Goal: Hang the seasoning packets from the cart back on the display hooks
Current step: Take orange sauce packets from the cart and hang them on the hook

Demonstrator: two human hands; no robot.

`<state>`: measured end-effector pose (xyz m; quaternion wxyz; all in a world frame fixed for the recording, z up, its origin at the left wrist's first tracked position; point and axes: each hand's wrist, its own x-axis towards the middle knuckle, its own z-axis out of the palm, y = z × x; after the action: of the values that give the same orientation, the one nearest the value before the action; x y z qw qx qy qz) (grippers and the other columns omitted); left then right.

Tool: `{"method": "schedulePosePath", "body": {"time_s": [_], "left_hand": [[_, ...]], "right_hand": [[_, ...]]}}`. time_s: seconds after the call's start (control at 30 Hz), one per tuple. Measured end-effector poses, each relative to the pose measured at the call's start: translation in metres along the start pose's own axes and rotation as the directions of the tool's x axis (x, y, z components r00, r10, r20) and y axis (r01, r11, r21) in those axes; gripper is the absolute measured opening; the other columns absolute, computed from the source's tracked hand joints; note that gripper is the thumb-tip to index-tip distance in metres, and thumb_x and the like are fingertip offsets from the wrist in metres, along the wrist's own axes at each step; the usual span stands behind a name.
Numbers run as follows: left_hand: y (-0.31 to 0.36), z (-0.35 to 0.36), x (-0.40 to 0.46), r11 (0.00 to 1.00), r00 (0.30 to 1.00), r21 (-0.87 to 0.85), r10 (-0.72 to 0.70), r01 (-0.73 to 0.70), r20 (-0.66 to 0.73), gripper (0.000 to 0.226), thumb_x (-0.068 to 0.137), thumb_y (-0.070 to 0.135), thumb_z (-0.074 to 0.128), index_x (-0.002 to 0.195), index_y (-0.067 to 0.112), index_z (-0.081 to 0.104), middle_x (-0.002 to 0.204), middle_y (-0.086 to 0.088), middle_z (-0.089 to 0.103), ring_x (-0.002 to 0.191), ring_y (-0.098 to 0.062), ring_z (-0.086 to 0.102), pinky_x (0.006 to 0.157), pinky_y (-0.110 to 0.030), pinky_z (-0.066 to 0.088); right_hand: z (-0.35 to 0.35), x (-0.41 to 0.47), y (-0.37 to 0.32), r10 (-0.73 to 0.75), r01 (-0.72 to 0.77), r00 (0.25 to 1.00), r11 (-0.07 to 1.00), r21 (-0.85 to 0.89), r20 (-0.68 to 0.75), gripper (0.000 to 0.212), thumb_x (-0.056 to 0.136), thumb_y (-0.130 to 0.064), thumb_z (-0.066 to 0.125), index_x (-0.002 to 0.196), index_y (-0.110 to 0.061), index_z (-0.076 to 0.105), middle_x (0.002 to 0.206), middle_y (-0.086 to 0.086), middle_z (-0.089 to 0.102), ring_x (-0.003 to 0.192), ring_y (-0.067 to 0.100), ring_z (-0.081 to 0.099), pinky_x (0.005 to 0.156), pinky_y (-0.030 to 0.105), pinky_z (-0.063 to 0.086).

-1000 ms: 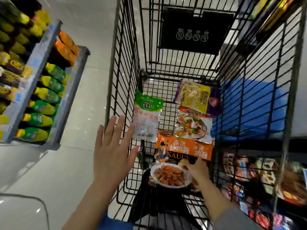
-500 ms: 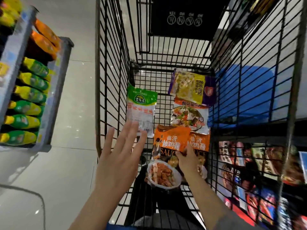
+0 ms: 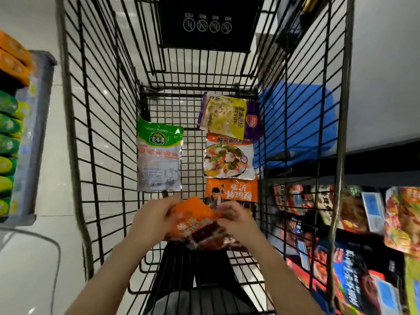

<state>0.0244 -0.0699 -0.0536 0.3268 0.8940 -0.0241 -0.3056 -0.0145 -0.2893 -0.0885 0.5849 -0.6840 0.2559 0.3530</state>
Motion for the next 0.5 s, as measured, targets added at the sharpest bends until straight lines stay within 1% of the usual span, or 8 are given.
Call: {"method": "schedulePosePath", "body": {"time_s": [0.07, 0.13, 0.2, 0.23, 0.27, 0.33, 0.4, 0.5], "left_hand": [[-0.004, 0.010, -0.004, 0.998, 0.996, 0.046, 0.034, -0.031, -0.080, 0.020, 0.084, 0.026, 0.063, 0.104, 0.029, 0.066, 0.091, 0.005, 0.071, 0.085, -0.021, 0.064, 0.073, -0.031, 0.046], [-0.005, 0.016, -0.011, 1.000, 0.983, 0.019, 0.021, -0.017, -0.180, 0.024, 0.086, 0.022, 0.062, 0.109, 0.024, 0.067, 0.097, 0.001, 0.072, 0.088, -0.025, 0.065, 0.073, -0.029, 0.043], [-0.009, 0.021, -0.016, 1.000, 0.975, 0.009, 0.014, -0.013, -0.221, 0.032, 0.085, 0.028, 0.053, 0.114, 0.025, 0.065, 0.100, 0.000, 0.071, 0.088, -0.026, 0.066, 0.071, -0.027, 0.042], [-0.010, 0.021, -0.019, 1.000, 0.973, 0.026, 0.019, -0.013, -0.231, 0.038, 0.083, 0.031, 0.048, 0.117, 0.026, 0.063, 0.100, 0.000, 0.071, 0.086, -0.025, 0.066, 0.069, -0.026, 0.042], [-0.011, 0.020, -0.021, 0.997, 0.974, 0.072, 0.041, -0.026, -0.222, 0.042, 0.082, 0.033, 0.045, 0.121, 0.028, 0.060, 0.097, 0.001, 0.071, 0.082, -0.024, 0.066, 0.066, -0.026, 0.042], [-0.011, 0.021, -0.026, 0.973, 0.981, 0.218, 0.109, -0.073, -0.158, 0.048, 0.084, 0.033, 0.042, 0.131, 0.033, 0.047, 0.087, 0.002, 0.069, 0.069, -0.020, 0.066, 0.054, -0.026, 0.046], [-0.011, 0.022, -0.030, 0.958, 0.986, 0.276, 0.114, -0.077, -0.121, 0.058, 0.085, 0.028, 0.048, 0.140, 0.038, 0.030, 0.086, 0.003, 0.067, 0.064, -0.018, 0.063, 0.046, -0.031, 0.048], [-0.011, 0.021, -0.032, 0.978, 0.993, 0.206, 0.064, -0.042, -0.102, 0.085, 0.082, 0.013, 0.063, 0.140, 0.048, 0.012, 0.097, -0.003, 0.066, 0.077, -0.024, 0.063, 0.059, -0.041, 0.053]], "right_hand": [[-0.017, 0.030, 0.011, 0.026, -0.049, 0.994, 0.976, -0.213, -0.111, 0.042, 0.080, -0.011, 0.069, 0.118, -0.018, 0.054, 0.119, -0.003, 0.054, 0.114, 0.017, 0.051, 0.093, 0.029, 0.046], [-0.033, 0.057, 0.030, 0.057, -0.165, 0.965, 0.891, -0.423, -0.257, 0.055, 0.080, -0.016, 0.068, 0.130, -0.014, 0.046, 0.126, 0.003, 0.046, 0.115, 0.019, 0.046, 0.098, 0.033, 0.042], [-0.041, 0.074, 0.052, 0.132, -0.299, 0.924, 0.834, -0.463, -0.358, 0.068, 0.080, -0.018, 0.066, 0.140, -0.018, 0.033, 0.143, 0.011, 0.033, 0.125, 0.029, 0.042, 0.102, 0.038, 0.041], [-0.041, 0.078, 0.060, 0.156, -0.333, 0.915, 0.811, -0.481, -0.372, 0.073, 0.081, -0.019, 0.064, 0.143, -0.020, 0.027, 0.149, 0.015, 0.024, 0.127, 0.033, 0.040, 0.102, 0.039, 0.041], [-0.041, 0.080, 0.069, 0.156, -0.344, 0.915, 0.783, -0.518, -0.372, 0.076, 0.083, -0.019, 0.062, 0.146, -0.022, 0.020, 0.152, 0.016, 0.014, 0.126, 0.036, 0.041, 0.099, 0.039, 0.043], [-0.038, 0.082, 0.078, 0.131, -0.331, 0.925, 0.738, -0.588, -0.356, 0.075, 0.088, -0.019, 0.057, 0.147, -0.026, 0.011, 0.154, 0.018, 0.000, 0.120, 0.039, 0.047, 0.087, 0.035, 0.048], [-0.035, 0.082, 0.080, 0.124, -0.343, 0.913, 0.750, -0.566, -0.389, 0.074, 0.090, -0.020, 0.056, 0.148, -0.029, 0.010, 0.154, 0.015, -0.006, 0.115, 0.039, 0.051, 0.078, 0.032, 0.047], [-0.034, 0.082, 0.078, 0.147, -0.367, 0.900, 0.765, -0.530, -0.411, 0.074, 0.091, -0.025, 0.055, 0.148, -0.030, 0.008, 0.155, 0.012, -0.009, 0.106, 0.037, 0.057, 0.068, 0.029, 0.045]]}}
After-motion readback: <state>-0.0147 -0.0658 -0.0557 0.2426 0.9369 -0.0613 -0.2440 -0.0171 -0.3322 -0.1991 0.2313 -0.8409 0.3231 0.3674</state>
